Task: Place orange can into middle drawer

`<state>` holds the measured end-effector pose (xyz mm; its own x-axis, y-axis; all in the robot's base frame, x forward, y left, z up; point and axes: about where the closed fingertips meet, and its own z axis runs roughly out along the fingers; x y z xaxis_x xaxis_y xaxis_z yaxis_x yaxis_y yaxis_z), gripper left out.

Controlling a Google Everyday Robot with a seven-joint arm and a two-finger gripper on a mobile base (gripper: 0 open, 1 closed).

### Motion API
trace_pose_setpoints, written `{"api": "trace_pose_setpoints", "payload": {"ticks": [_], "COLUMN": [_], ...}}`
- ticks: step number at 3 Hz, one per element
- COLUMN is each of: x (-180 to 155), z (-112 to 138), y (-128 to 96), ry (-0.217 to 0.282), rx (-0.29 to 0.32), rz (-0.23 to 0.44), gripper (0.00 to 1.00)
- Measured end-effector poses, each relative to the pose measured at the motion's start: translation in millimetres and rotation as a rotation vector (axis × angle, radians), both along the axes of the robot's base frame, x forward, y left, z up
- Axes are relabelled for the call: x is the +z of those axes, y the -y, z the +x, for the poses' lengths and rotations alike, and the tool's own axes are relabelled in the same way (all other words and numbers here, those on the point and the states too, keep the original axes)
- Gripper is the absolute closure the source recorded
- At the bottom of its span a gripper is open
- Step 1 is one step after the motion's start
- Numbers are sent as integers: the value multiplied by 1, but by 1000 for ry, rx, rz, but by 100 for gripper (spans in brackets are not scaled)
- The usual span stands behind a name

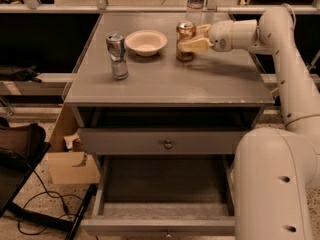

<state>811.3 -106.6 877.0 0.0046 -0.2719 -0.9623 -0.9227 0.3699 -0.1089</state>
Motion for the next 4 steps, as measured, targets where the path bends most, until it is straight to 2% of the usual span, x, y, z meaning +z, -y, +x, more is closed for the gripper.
{"api": "trace_pose_setpoints", "payload": {"ticks": [1,2,3,4], "x": [0,0,24,64], "z": [0,0,-4,-26], "y": [0,0,-1,-1], "ry": [0,0,32,79], "rx": [0,0,-2,13], "rz": [0,0,-49,-89], "gripper": [88,100,100,100]}}
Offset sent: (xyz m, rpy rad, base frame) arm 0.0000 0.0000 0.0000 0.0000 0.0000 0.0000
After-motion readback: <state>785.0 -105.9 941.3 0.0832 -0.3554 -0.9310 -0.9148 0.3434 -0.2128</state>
